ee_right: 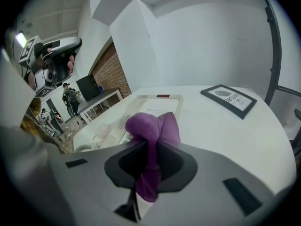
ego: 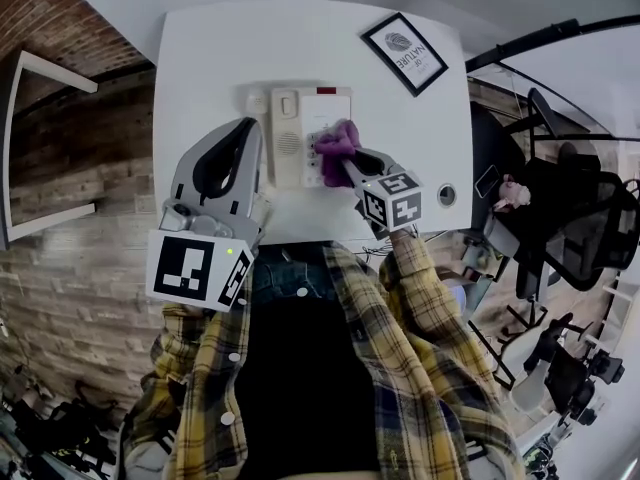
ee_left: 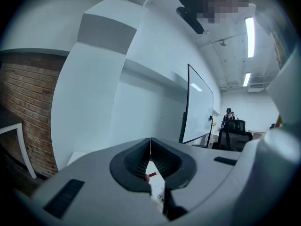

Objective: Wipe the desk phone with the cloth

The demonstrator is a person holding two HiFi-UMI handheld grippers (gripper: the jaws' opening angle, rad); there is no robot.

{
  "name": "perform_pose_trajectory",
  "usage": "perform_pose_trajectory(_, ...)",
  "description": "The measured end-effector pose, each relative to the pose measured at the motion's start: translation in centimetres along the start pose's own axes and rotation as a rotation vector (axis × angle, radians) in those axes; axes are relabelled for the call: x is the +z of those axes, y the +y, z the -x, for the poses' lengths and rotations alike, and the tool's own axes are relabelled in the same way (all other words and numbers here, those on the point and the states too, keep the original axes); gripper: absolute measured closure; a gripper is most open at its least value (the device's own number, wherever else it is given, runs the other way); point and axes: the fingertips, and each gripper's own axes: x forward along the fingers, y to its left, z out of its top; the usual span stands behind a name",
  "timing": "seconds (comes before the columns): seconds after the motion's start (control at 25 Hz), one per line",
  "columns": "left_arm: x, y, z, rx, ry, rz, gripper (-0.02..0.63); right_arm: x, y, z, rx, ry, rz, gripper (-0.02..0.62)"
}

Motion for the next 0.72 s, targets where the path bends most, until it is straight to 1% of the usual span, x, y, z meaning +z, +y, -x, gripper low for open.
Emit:
perform_pose_trajectory(0.36,-0.2,-1.1,-0.5,-0.02,0.004,-0.003,0.59,-3.6,1.8,1.3,0.049,0.052,-0.028,0.537)
perform_pose_trajectory(0.6,0.0,-1.4,-0.5,-0.024,-0.001,0.001,0.589,-5.3,2.6,2.0,0.1,0.083,-0.114,0.537)
perform_pose_trajectory(0.72,0.1,-1.5,-0.7,-0.027,-0.003,-0.001,0.589,-5.7,2.8,2.2,0.109,0.092,-0.135,0.537)
